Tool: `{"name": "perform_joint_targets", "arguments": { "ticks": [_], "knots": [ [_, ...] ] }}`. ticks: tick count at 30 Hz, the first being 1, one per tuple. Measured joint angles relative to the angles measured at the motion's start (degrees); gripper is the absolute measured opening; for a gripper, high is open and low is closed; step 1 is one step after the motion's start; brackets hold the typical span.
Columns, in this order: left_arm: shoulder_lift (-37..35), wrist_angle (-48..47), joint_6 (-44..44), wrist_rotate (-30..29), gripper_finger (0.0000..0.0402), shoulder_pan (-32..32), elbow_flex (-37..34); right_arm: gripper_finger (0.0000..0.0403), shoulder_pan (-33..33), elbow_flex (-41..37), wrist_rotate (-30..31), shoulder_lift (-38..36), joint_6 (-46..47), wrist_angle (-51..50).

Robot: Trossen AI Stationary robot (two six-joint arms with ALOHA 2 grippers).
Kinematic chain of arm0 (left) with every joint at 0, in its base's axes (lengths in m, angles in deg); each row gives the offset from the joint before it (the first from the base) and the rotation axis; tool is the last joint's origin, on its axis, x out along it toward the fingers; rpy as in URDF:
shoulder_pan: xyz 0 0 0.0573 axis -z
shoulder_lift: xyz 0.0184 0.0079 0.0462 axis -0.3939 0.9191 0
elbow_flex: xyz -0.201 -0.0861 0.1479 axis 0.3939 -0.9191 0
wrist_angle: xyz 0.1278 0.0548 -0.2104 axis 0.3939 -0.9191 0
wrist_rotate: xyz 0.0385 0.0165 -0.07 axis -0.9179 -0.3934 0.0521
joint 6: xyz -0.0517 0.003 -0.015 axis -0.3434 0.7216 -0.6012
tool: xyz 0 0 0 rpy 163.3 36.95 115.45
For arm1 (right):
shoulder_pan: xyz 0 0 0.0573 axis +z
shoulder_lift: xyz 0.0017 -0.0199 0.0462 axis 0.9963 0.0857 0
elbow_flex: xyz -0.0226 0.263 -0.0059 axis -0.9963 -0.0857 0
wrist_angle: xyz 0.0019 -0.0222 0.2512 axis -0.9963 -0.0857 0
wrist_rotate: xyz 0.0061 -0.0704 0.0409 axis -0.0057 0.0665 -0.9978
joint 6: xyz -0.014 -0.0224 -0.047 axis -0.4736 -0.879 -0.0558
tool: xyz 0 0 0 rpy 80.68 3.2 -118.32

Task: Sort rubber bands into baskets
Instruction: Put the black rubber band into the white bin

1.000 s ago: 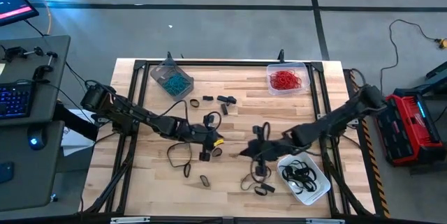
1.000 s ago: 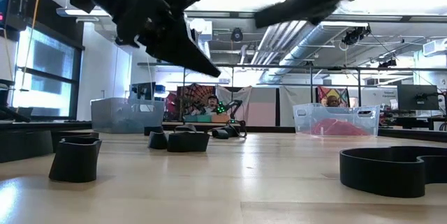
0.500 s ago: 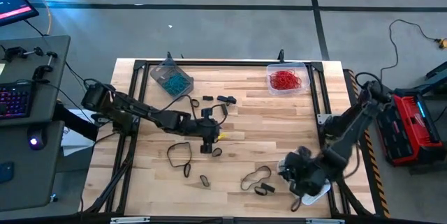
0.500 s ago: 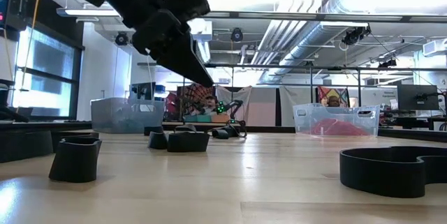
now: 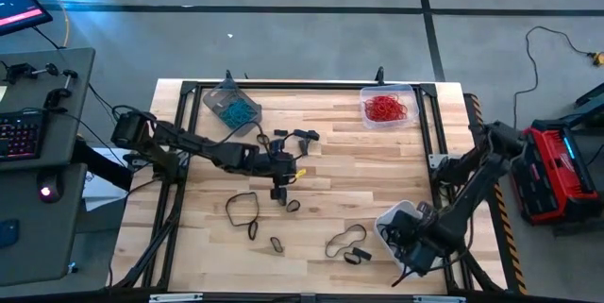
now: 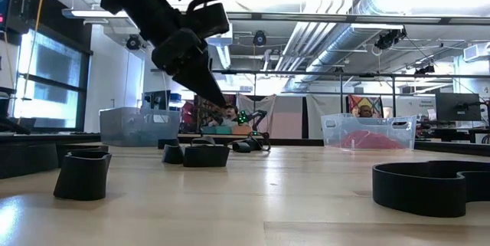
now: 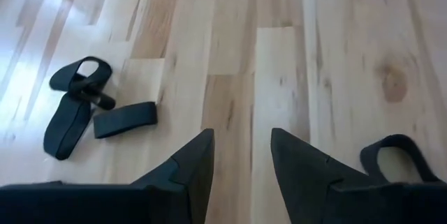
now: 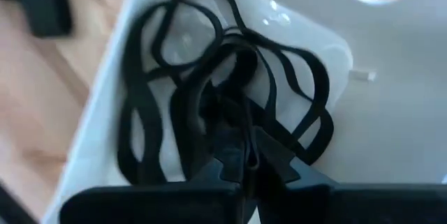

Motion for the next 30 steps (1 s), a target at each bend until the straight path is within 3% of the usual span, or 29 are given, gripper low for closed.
{"name": "perform_joint_targets", "arguments": {
  "ticks": [10, 20, 25, 30],
  "knots": [
    [0.00, -4.49, -0.42, -0.02, 0.0136, -2.94, -0.02, 0.0015, -1.39, 0.00, -7.22, 7.12, -3.25, 1.10],
    [0.00, -12.27, -1.97, -3.56, 0.0136, -6.26, -0.04, 0.0164, -4.64, 0.40, -12.35, 7.83, -4.08, -1.27],
    [0.00, -16.79, -2.41, -5.02, 0.0142, -8.85, -0.04, 0.0203, -4.84, 5.31, -10.67, 7.83, -6.01, -3.31],
    [0.02, -19.52, -5.47, -7.06, 0.0155, -13.06, -0.04, 0.0208, -4.34, 12.39, -3.33, 7.78, -7.04, -9.31]
  ]
}}
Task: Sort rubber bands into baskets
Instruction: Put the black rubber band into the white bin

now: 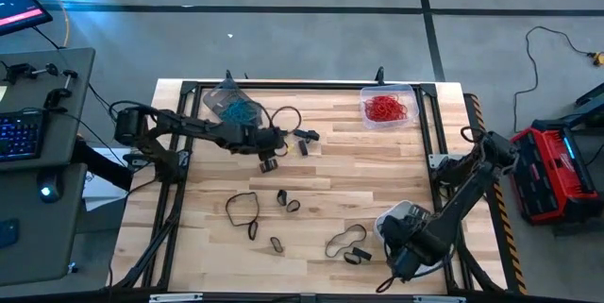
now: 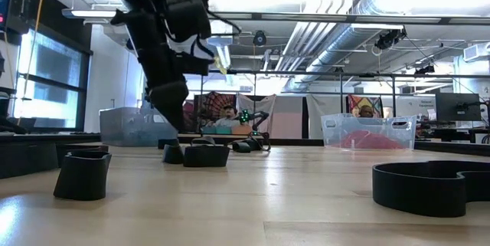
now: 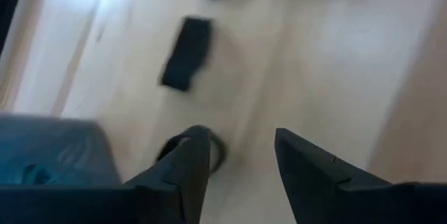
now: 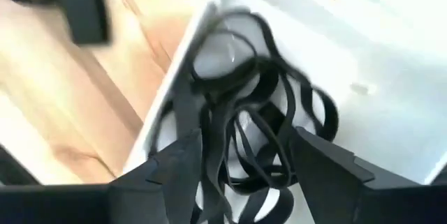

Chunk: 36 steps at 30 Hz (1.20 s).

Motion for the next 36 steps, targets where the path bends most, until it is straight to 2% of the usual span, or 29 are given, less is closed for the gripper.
{"name": "perform_joint_targets", "arguments": {
  "ticks": [7, 15, 25, 36],
  "knots": [
    [0.00, -0.15, 1.49, 1.44, 0.0163, -5.47, 0.00, 0.0209, 0.02, 5.79, 4.92, -0.02, -0.09, -5.72],
    [0.35, -0.25, 3.54, 7.58, 0.0163, -8.92, 0.00, 0.0209, 0.02, 6.43, 5.34, -0.02, -0.09, -6.20],
    [0.88, -0.72, 5.04, 9.68, 0.0163, -9.08, -0.02, 0.0209, 0.02, 6.41, 5.49, -0.02, -0.09, -6.20],
    [6.05, -0.55, 5.53, 8.92, 0.0154, -8.75, 0.17, 0.0209, 0.02, 6.39, 5.63, -0.02, -0.58, -6.26]
  ]
}}
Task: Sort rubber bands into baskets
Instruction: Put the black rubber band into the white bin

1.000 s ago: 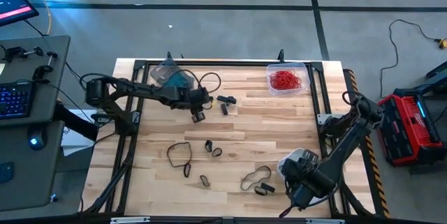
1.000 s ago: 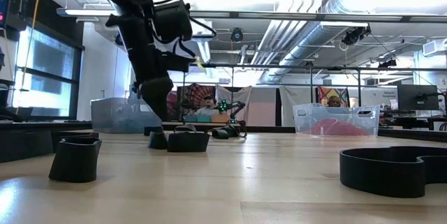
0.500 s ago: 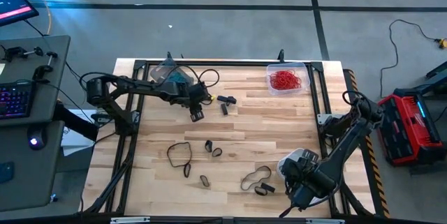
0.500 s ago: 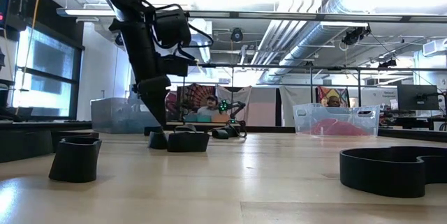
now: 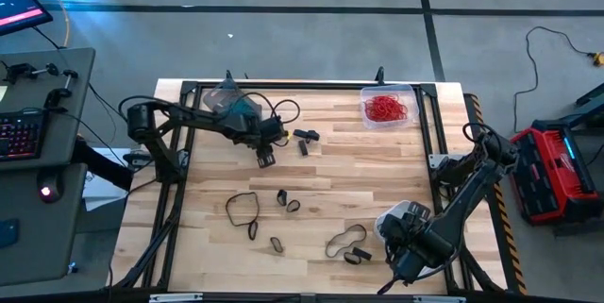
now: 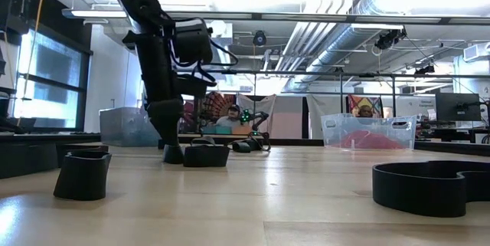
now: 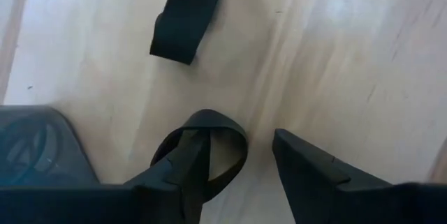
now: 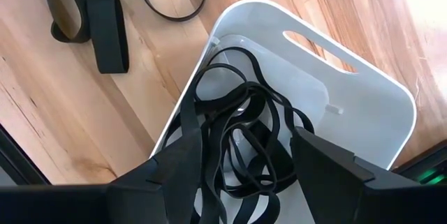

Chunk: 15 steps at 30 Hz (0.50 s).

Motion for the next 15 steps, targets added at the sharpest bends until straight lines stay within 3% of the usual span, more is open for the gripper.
{"name": "perform_joint_targets", "arguments": {
  "ticks": [3, 10, 15],
  "knots": [
    [-0.44, 0.06, 0.30, -0.41, 0.0125, 0.79, -0.09, 0.0209, 0.00, 0.00, 0.16, 0.00, -0.94, 0.04],
    [-1.44, -0.09, 2.10, -0.46, 0.0012, 2.95, -0.28, 0.0209, 0.00, -0.02, 0.17, 0.00, -1.00, 0.03],
    [-3.60, -0.09, 1.95, -0.39, 0.0007, 4.88, -0.28, 0.0207, 0.00, -0.02, 1.09, 0.00, -1.47, -0.10]
  ]
}}
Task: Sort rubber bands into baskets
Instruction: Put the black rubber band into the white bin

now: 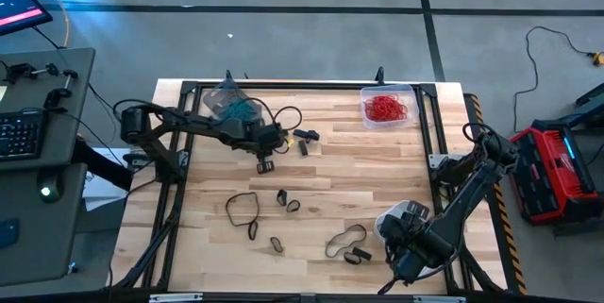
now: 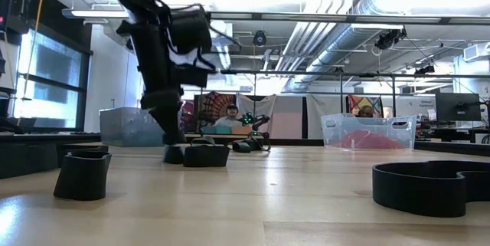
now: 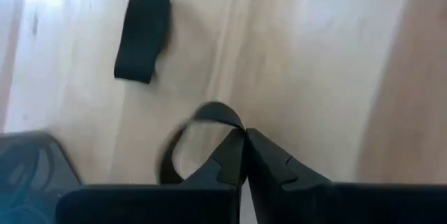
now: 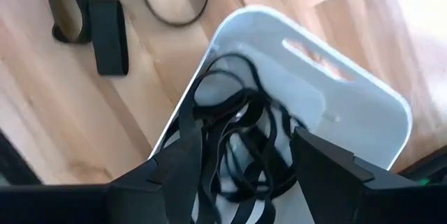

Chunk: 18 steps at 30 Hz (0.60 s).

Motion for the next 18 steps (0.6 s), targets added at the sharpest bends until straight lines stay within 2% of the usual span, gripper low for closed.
{"name": "perform_joint_targets", "arguments": {
  "ticks": [5, 9, 14, 16, 18],
  "knots": [
    [-3.90, 0.84, -2.70, 2.57, 0.0003, 2.68, 0.00, 0.0192, -0.76, 0.00, 5.31, 0.00, 0.30, -0.68],
    [-6.46, 4.73, -4.80, 6.49, 0.0001, 5.81, 0.00, 0.0165, -1.28, -0.01, 14.70, 0.00, -3.95, 1.29],
    [-7.07, 12.51, -7.58, 14.11, 0.0001, 9.32, 0.04, 0.0081, -3.38, -3.72, 20.74, 0.00, -13.42, 9.45],
    [-6.79, 16.23, -8.29, 17.03, 0.0001, 10.50, 0.04, 0.0032, -5.17, -6.93, 21.49, 0.00, -17.62, 15.79],
    [-6.70, 18.90, -8.99, 19.76, 0.0001, 11.43, 0.04, 0.0010, -6.90, -10.35, 22.79, 0.04, -22.14, 22.80]
  ]
}}
